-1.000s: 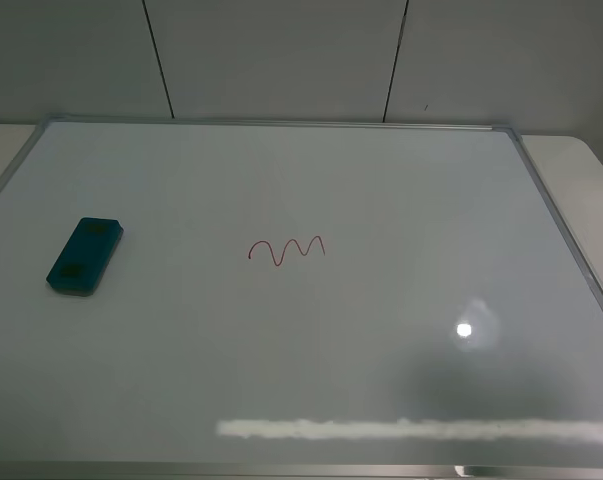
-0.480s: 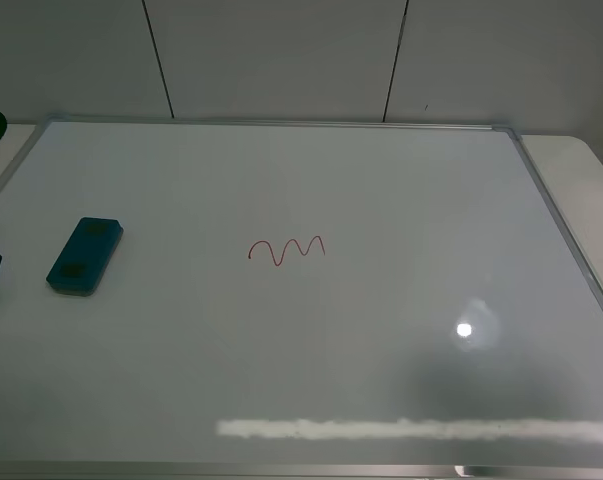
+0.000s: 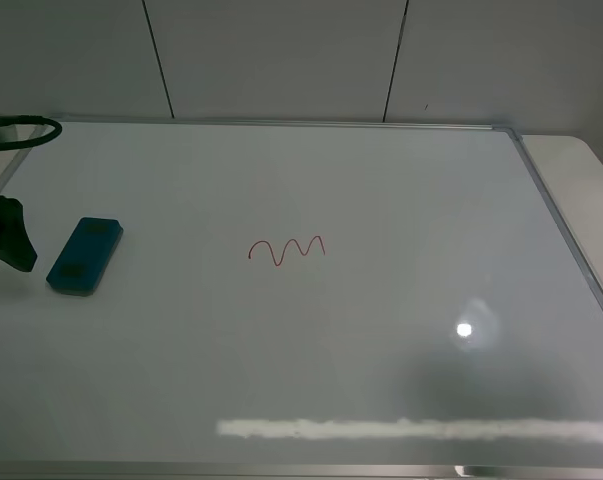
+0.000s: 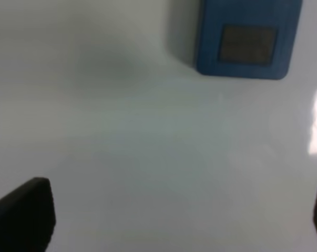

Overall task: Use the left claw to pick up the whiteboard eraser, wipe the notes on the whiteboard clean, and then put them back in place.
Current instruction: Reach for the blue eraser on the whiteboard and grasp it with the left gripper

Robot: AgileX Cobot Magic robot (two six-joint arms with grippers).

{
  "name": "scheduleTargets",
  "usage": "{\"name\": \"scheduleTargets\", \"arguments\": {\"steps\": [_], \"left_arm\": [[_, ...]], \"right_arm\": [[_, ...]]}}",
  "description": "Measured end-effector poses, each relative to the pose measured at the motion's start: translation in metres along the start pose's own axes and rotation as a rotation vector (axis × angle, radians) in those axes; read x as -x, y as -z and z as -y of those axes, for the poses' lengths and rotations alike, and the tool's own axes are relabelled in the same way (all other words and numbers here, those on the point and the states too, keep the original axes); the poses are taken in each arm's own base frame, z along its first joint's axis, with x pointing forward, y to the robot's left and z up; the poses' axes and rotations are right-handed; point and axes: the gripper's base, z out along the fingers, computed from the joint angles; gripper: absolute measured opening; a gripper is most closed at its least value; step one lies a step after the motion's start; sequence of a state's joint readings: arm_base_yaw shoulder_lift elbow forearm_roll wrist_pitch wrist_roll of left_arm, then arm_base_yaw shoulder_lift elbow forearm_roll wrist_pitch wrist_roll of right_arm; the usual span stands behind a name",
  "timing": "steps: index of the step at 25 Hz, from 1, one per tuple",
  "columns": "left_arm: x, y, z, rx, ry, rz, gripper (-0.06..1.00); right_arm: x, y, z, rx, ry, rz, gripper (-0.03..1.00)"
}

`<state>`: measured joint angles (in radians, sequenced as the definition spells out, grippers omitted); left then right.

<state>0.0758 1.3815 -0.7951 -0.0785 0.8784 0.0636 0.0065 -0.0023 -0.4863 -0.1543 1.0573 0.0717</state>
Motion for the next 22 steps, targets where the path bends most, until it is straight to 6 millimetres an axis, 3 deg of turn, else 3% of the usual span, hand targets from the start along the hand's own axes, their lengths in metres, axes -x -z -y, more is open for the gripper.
{"name": "scheduleTargets", "arguments": {"steps": [13,22], "left_arm": [[0.045,-0.034,0.041,-0.012,-0.107,-0.038,0.99],[0.056,-0.066,0.044,0.058,-0.161,-0.033,0.99]], "right_arm": [[0.000,0.000,0.000,0.000,0.000,0.000,0.99],[0.000,0.000,0.000,0.000,0.000,0.000,0.99]]}}
